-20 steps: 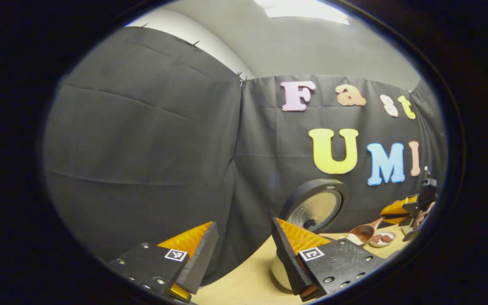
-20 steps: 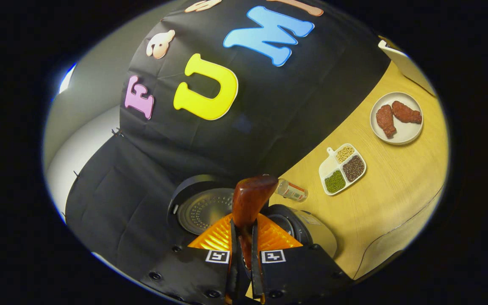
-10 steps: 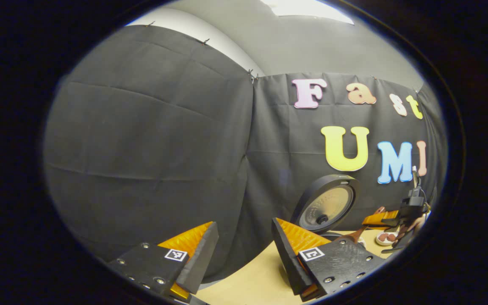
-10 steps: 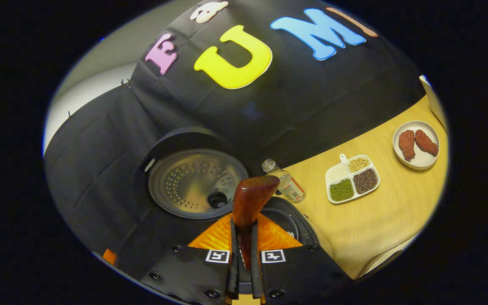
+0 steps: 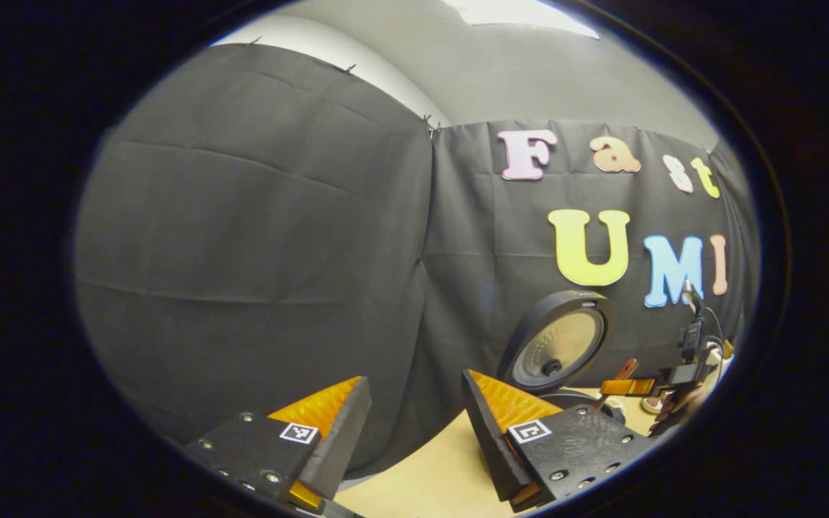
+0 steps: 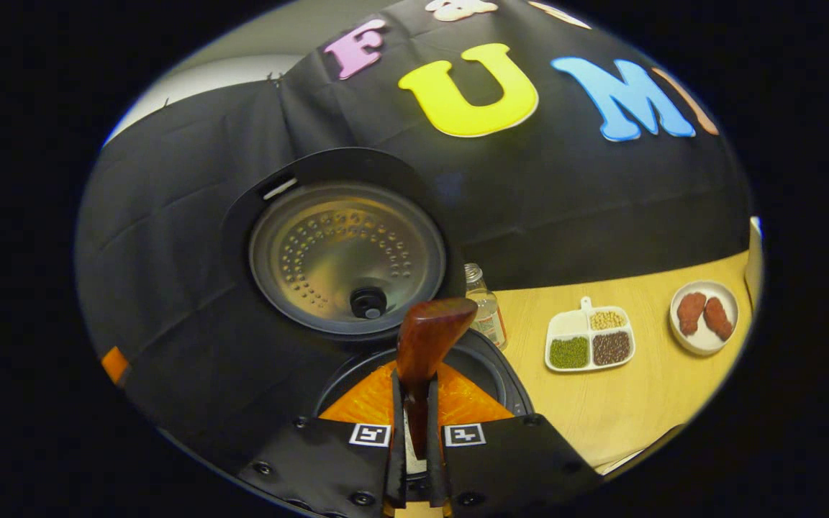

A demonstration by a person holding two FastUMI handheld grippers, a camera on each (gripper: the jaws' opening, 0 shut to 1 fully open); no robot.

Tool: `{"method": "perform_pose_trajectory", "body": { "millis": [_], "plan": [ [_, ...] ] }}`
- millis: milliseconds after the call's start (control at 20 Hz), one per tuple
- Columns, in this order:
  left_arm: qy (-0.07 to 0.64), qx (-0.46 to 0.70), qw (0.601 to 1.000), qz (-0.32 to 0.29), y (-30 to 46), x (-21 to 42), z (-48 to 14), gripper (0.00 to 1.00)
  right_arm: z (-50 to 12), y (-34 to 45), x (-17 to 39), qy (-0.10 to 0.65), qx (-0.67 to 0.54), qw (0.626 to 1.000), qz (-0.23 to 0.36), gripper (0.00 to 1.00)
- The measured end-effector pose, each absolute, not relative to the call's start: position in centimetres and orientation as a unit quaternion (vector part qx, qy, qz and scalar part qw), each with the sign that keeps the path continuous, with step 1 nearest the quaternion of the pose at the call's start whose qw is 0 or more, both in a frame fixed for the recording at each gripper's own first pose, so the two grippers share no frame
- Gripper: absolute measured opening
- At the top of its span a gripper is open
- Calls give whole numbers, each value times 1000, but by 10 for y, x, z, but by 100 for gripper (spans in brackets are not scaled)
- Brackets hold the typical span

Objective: Close the left gripper, press the button to open the rice cooker; take a wooden spoon from the chopstick holder with the right hand, scoop a spoonful of rice and pour it into the rice cooker, then put the wooden spoon back into the chopstick holder.

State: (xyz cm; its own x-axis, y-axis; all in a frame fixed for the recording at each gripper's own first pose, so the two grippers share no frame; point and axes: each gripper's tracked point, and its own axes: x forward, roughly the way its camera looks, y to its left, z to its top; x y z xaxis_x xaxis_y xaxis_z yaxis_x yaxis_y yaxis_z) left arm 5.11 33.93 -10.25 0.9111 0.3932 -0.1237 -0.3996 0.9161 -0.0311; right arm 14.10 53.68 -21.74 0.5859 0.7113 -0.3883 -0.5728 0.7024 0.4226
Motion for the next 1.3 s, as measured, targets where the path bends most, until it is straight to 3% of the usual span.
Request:
{"method": "perform_pose_trajectory", "body": {
  "millis": [150,350,650,750,900,1300],
  "plan": [
    [59,-30,978,198,339,53,-105,80,-207,540,136,221,44,896,383,10],
    [58,-31,979,193,338,54,-103,80,-197,548,130,158,-55,901,399,13],
    [58,-24,981,186,335,57,-96,80,-168,561,111,36,-187,882,431,10],
    [56,-25,981,184,335,58,-95,80,-164,566,106,4,-214,875,434,13],
    [54,-28,982,178,333,61,-91,80,-161,563,105,20,-191,877,441,13],
    [38,-42,988,142,299,80,-78,80,-133,509,118,150,49,898,410,13]
  ]
}}
